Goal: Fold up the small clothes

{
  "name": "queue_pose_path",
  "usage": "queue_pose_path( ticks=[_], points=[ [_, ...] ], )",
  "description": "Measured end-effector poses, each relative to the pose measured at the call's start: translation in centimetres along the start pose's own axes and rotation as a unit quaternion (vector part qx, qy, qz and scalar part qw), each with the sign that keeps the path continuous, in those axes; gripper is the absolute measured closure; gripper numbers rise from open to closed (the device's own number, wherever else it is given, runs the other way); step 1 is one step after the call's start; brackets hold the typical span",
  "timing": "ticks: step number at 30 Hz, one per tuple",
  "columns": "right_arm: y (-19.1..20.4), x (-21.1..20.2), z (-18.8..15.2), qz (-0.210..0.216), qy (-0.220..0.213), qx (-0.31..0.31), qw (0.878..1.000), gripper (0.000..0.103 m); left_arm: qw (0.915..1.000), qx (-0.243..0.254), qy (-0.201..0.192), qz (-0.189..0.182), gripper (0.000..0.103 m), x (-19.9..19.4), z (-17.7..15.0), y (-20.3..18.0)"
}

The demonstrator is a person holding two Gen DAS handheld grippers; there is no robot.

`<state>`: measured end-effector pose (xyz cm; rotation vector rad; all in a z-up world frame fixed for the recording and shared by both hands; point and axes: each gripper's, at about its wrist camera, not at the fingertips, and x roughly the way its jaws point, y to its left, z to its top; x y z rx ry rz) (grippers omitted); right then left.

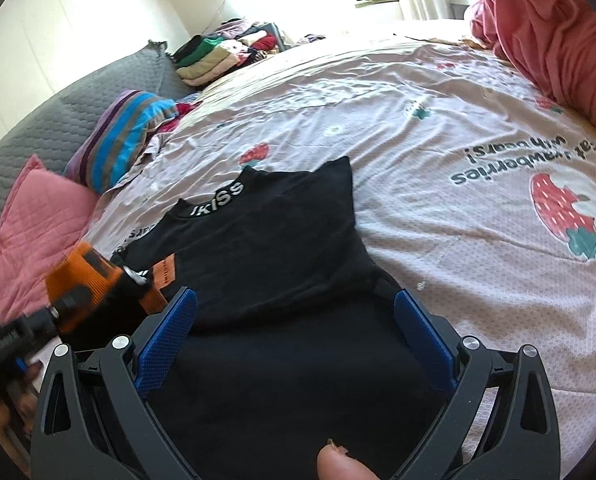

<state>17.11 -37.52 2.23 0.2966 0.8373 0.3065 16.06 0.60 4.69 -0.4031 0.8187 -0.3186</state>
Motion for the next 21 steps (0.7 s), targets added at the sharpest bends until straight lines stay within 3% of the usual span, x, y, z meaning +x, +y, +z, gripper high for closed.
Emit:
queue_pose_path(
  ticks=[2,3,6,9,14,19,21],
  points=[
    [-0.2,0.3,-0.1,-0.003,0.005,0.005,1.0,0.005,0.9999,0.005,0.013,-0.002,0.097,1.0,-0.6,-0.2],
    [-0.3,0.5,0.0,-0.003,0.007,0.007,1.0,0.005,0.9997,0.008,0.023,-0.004,0.089,1.5,-0.9,-0.2],
    [-0.3,1.0,-0.1,0.0,0.016,0.012,1.0,0.005,0.9989,0.027,0.034,0.017,0.052,2.1,-1.6,-0.5],
    [0.1,1.3,-0.4,0.01,0.026,0.011,1.0,0.005,0.998,0.046,0.036,0.024,0.046,1.8,-2.0,-0.7],
    [2.6,3.0,-1.8,0.045,0.075,-0.02,0.996,0.006,0.9985,0.018,0.019,0.049,0.036,0.5,-1.2,1.4],
    [6.2,5.0,-4.9,0.047,0.131,-0.094,0.986,0.039,0.9961,-0.002,-0.01,0.088,0.023,-1.6,-0.5,3.7],
    [7.4,5.1,-5.8,0.055,0.133,-0.116,0.983,0.076,0.9952,-0.015,-0.019,0.095,0.023,-2.5,-0.2,4.7]
  ],
)
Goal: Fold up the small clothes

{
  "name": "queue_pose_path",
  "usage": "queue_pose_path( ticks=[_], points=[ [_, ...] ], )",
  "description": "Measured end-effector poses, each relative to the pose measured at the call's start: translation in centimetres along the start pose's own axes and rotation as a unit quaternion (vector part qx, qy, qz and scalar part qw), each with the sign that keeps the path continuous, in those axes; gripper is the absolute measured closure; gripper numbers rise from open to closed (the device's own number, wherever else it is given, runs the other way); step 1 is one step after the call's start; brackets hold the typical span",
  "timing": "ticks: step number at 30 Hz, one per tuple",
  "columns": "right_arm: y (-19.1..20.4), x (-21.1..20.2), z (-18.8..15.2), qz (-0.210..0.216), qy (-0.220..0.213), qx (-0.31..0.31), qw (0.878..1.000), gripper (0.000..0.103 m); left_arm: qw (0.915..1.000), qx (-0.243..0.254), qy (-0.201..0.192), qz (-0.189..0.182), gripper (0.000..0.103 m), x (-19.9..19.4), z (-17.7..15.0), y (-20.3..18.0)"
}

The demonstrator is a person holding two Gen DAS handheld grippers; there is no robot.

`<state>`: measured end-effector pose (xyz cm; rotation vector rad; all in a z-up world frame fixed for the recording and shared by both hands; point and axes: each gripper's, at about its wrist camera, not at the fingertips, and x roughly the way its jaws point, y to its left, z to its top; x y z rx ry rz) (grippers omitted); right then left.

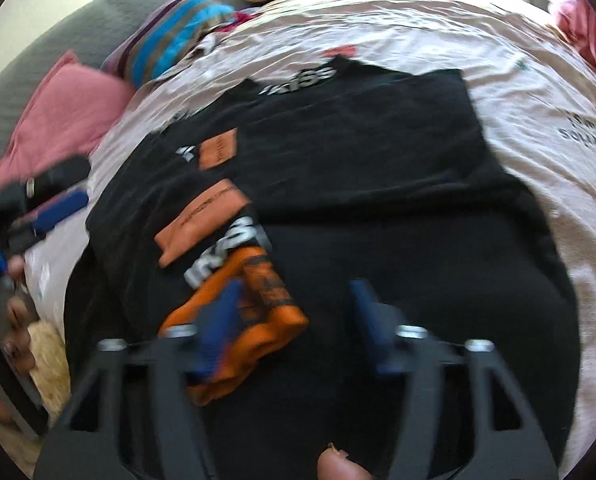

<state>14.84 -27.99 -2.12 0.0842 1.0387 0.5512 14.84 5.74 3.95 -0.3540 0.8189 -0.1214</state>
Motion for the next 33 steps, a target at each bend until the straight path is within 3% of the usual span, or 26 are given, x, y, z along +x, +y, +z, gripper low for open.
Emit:
queue_pose_path(
  ticks=[2,3,7,11,16,22,33],
  points=[
    [1.2,-0.2,0.1,0.008,-0.005,-0.023,1.0,0.095,0.9998,-0.017,-0.008,0.003,0.023,-0.7,0.3,1.0],
    [1.8,-0.6,0.3,0.005,-0.017,-0.037,0.999,0.097,0.9997,-0.022,-0.01,0.005,0.023,-0.8,0.4,1.4],
    [3.9,-3.0,1.9,0.006,-0.069,-0.094,0.993,0.098,0.9985,-0.047,-0.023,0.011,0.023,-1.9,0.9,3.3],
    [6.0,-5.1,5.3,-0.016,-0.124,-0.163,0.979,0.098,0.9971,-0.071,-0.025,0.012,0.023,-2.5,0.8,4.9],
    [5.5,-6.7,9.3,-0.045,-0.17,-0.205,0.963,0.098,0.996,-0.082,-0.03,0.018,0.023,-3.0,0.9,5.8],
    [1.8,-4.7,11.3,-0.095,-0.157,-0.198,0.963,0.098,0.9954,-0.089,-0.027,0.025,0.021,-2.6,1.1,6.6],
    [-1.8,-1.3,9.6,-0.128,-0.114,-0.153,0.973,0.098,0.9965,-0.058,-0.023,0.056,0.021,-0.8,2.3,6.0]
  ],
)
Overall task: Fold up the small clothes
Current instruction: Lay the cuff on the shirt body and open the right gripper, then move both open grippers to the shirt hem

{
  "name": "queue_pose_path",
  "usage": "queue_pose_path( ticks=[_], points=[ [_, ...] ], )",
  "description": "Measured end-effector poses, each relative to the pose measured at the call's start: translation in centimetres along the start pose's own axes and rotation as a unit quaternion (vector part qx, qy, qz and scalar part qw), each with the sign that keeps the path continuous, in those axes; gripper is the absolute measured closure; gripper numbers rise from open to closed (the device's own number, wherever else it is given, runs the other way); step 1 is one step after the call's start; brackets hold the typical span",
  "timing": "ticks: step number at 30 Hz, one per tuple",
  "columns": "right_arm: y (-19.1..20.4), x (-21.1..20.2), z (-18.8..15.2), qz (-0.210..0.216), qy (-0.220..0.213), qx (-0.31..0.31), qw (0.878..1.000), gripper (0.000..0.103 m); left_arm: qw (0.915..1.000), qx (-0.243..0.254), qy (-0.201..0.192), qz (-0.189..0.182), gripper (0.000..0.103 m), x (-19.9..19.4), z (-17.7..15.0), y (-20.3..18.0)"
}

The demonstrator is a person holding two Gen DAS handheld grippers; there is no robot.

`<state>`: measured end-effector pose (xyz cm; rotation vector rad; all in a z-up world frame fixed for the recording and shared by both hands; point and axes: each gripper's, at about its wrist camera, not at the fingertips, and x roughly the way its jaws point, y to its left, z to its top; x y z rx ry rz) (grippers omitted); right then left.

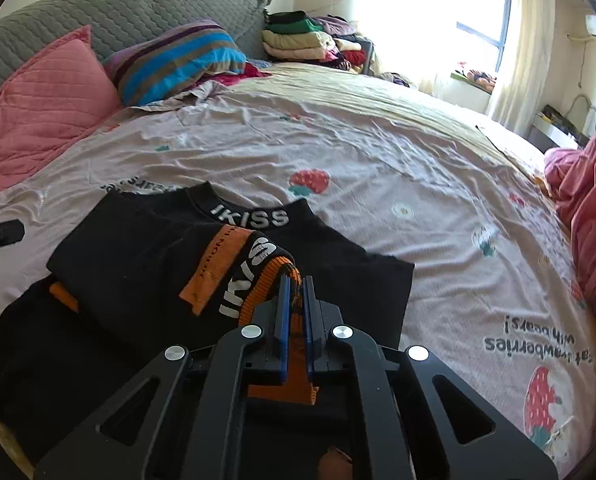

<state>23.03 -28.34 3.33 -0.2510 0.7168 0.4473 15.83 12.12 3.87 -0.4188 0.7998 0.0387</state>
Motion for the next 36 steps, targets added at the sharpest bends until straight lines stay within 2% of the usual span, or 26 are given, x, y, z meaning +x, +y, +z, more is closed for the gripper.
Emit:
queue_pose_path(
  ticks=[14,19,21,26,31,36],
  points=[
    [-0.4,1.3,-0.4,-0.008,0.017,0.001,1.0,0.098,0.9983,0.052,0.028,0.002,0.021,4.2,0.8,-3.4],
    [-0.9,1.5,-0.5,-0.006,0.023,0.013,1.0,0.096,0.998,0.053,0.035,-0.001,0.021,5.0,0.9,-3.8],
    [-1.2,1.5,-0.5,-0.009,0.023,0.02,0.999,0.092,0.9978,0.055,0.036,0.0,0.021,5.2,0.8,-3.8],
    [-1.6,0.8,-0.3,-0.017,0.01,0.037,0.999,0.091,0.9973,0.06,0.042,0.004,0.021,5.7,0.8,-3.8],
    [-0.4,0.8,0.0,-0.001,0.01,0.035,0.999,0.081,0.9958,0.071,0.057,-0.008,0.033,6.5,0.5,-4.4],
    [2.3,1.5,0.0,0.039,0.022,0.02,0.999,0.072,0.9919,0.094,0.085,0.003,0.039,8.2,-0.4,-4.5]
  ],
)
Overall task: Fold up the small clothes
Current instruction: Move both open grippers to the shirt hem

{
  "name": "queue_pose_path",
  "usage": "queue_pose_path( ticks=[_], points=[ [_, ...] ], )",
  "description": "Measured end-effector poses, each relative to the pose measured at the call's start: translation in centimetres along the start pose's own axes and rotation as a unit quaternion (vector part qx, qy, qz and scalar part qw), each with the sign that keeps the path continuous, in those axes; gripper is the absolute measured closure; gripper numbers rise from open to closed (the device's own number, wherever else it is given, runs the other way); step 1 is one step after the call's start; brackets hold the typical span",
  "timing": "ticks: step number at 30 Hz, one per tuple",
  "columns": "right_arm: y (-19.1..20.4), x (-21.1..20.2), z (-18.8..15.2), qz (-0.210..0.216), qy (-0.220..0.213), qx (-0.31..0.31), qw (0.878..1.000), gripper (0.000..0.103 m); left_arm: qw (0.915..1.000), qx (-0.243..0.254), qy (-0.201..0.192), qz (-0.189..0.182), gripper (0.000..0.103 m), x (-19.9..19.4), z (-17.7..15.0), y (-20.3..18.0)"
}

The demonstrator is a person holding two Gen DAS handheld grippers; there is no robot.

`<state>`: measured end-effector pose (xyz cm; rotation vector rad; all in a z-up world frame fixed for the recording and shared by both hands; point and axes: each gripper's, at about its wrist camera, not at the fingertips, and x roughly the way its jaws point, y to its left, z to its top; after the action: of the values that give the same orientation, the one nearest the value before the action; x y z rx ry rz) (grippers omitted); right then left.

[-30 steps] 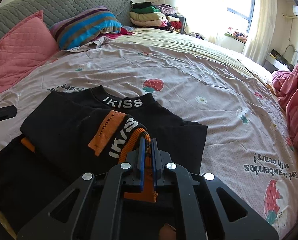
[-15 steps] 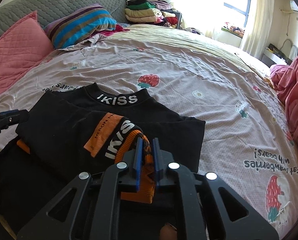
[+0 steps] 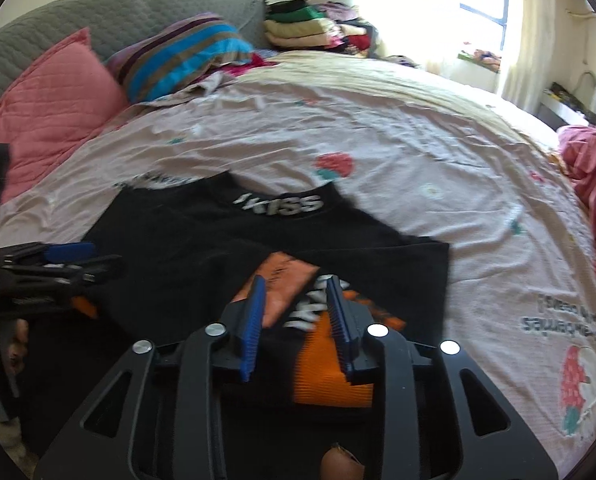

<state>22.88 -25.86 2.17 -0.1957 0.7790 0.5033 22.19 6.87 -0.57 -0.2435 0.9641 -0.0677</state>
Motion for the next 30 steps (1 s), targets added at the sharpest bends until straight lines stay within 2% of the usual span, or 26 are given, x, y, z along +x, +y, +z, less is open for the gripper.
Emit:
queue_pose_path(
  ticks=[3,6,9,13,15,23,27,30],
  points=[
    [1.8,0.5,-0.1,0.016,0.006,-0.015,1.0,0.07,0.9997,0.001,0.022,0.007,0.044,1.2,-0.7,0.8],
    [3.0,0.8,-0.1,0.029,0.011,-0.025,0.999,0.06,0.9999,0.006,0.015,0.004,0.044,1.1,-1.2,0.9],
    [3.8,1.9,-0.3,0.031,0.027,-0.036,0.999,0.058,0.9999,0.004,0.013,0.0,0.044,0.9,-1.4,1.1],
    [2.6,4.2,-1.5,0.011,0.08,-0.023,0.996,0.058,0.9999,0.003,0.011,-0.004,0.044,0.7,-1.6,1.2],
    [1.7,4.9,-2.2,0.018,0.098,-0.008,0.995,0.058,0.9999,0.003,0.01,-0.006,0.044,0.7,-1.6,1.2],
    [1.7,4.2,-2.7,0.008,0.082,0.003,0.997,0.057,0.9999,0.001,0.008,-0.006,0.044,0.5,-1.7,1.2],
    [1.6,3.1,-2.7,0.016,0.068,0.013,0.997,0.05,1.0,-0.001,0.008,-0.005,0.044,0.2,-1.7,1.0],
    [1.5,2.4,-2.7,0.018,0.061,0.019,0.998,0.05,1.0,-0.004,0.007,-0.005,0.044,0.0,-1.7,1.0]
  ],
)
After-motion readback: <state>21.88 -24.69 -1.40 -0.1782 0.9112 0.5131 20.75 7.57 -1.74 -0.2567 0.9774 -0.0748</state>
